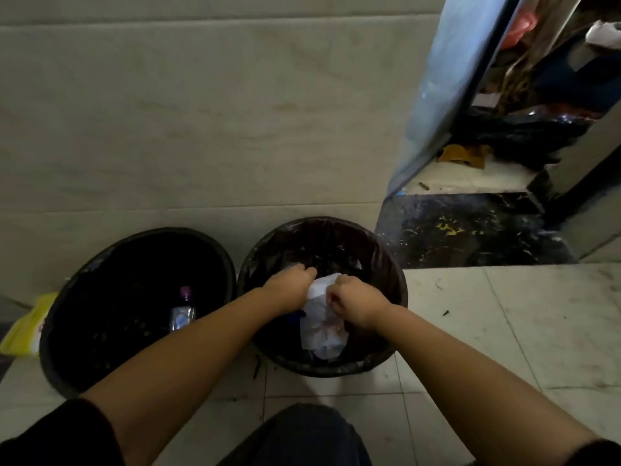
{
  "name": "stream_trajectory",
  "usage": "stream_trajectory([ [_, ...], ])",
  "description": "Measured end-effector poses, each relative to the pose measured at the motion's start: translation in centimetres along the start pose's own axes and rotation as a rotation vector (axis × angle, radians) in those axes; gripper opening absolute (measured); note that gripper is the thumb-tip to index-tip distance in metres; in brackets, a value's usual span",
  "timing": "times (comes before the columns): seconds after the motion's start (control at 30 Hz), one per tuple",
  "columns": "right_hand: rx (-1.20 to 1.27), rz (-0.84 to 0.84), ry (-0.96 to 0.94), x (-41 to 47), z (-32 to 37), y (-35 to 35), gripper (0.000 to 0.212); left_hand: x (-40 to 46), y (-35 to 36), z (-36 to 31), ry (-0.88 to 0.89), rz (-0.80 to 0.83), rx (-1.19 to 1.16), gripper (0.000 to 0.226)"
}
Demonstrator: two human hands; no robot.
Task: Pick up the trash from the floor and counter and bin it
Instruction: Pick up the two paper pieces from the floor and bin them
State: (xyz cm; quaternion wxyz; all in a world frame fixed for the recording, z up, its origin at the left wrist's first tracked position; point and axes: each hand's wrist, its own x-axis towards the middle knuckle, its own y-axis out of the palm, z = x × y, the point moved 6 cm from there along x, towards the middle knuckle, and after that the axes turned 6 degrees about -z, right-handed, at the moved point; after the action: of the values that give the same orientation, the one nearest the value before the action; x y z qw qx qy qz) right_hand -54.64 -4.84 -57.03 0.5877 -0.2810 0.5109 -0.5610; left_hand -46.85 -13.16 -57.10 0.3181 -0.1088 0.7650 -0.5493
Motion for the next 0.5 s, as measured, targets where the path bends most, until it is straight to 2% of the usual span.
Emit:
stream_trajectory([
  [0.2,0.026,-0.127,0.010,-1.1,-1.5,-4.3,0.021,-1.7,-2.7,0.1,-0.092,-0.042,-0.003,0.039],
  [0.37,0.035,-0.087,0.078,-6.5,-0.8,-13.4,0.022,-6.2,-11.7,-3.4,-0.117,0.004,0.015,0.039],
  [0.5,0.036,-0.075,0.211,-12.8,-0.5,-21.6,0.025,-9.9,-20.2,-7.4,-0.073,0.045,0.025,0.037],
])
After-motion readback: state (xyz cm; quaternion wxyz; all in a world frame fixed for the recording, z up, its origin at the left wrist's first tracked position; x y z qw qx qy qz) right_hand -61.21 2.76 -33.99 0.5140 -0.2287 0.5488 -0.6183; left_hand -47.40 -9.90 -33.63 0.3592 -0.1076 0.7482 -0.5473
